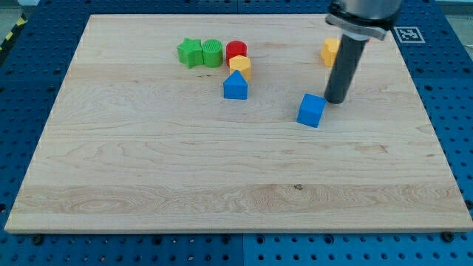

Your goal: Push the blue cube below the blue triangle

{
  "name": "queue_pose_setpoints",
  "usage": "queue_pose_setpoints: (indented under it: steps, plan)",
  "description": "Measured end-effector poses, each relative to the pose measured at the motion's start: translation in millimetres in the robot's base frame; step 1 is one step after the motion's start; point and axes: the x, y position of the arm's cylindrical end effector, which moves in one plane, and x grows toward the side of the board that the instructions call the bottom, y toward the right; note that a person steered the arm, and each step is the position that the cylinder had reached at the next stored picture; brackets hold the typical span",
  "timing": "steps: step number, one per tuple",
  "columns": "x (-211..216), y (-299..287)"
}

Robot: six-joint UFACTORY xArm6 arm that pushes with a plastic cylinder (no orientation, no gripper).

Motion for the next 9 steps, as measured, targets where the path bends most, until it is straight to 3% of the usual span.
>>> queue_pose_setpoints:
  steps: [2, 4, 9]
  plan:
    - [25, -2]
    - [28, -51]
    - [47, -82]
